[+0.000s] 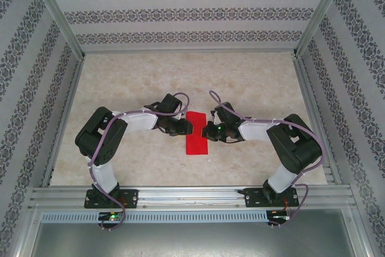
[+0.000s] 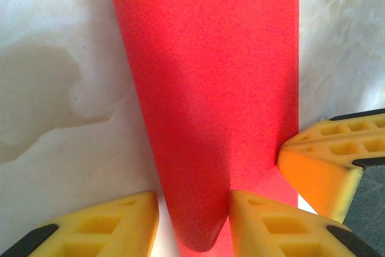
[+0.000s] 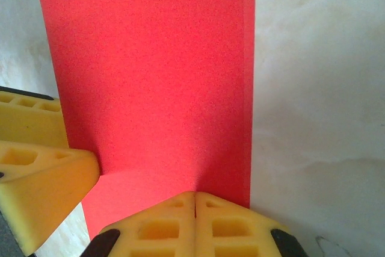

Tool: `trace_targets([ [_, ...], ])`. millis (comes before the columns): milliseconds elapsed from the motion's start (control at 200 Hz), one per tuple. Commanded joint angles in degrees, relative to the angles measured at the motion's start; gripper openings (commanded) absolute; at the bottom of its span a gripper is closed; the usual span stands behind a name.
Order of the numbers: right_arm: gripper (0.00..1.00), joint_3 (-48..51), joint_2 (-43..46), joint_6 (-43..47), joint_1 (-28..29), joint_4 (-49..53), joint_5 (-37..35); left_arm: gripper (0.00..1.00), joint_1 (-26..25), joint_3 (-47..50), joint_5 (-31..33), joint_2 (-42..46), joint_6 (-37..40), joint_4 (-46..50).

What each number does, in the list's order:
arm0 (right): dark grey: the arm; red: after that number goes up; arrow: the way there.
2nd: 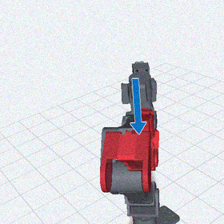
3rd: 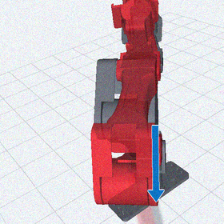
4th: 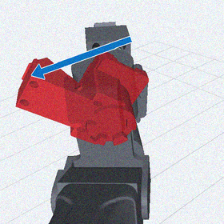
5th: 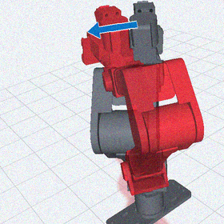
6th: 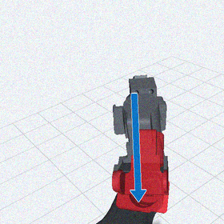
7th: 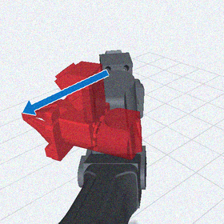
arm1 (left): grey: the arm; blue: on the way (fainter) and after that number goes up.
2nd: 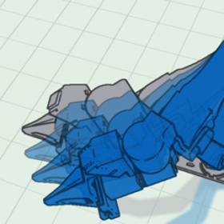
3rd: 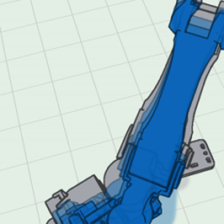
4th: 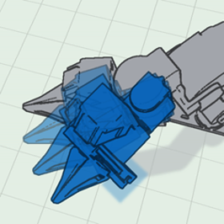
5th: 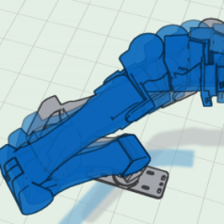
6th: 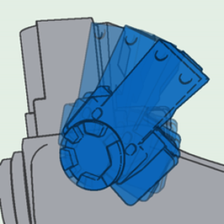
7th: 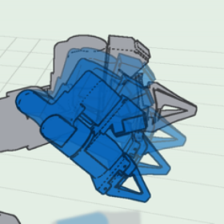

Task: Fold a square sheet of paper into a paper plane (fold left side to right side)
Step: Hold the square sheet of paper at the center of the table.

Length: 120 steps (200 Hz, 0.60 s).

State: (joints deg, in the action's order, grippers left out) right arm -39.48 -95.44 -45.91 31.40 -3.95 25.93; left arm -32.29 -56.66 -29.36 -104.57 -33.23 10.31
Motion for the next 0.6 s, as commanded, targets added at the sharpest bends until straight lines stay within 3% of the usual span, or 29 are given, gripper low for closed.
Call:
trace_targets([
  [0, 0.00, 0.19, -1.45, 1.10, 0.68, 1.96, -1.19, 0.37, -0.92, 0.44, 5.65, -3.56, 1.44, 2.92],
  [275, 0.00, 1.07, -2.50, 1.52, 0.68, 3.91, -2.44, 0.42, -0.75, 0.07, 6.20, -0.07, 1.24, 3.18],
  [480, 0.00, 0.66, -2.99, 2.66, 0.78, 6.70, -3.88, 0.52, 0.92, 0.22, 8.88, 7.69, 2.29, 5.37],
  [595, 0.00, 0.46, -3.17, 3.14, 0.75, 7.33, -3.99, 0.52, 1.55, -0.62, 8.59, 11.69, 2.73, 6.88],
])
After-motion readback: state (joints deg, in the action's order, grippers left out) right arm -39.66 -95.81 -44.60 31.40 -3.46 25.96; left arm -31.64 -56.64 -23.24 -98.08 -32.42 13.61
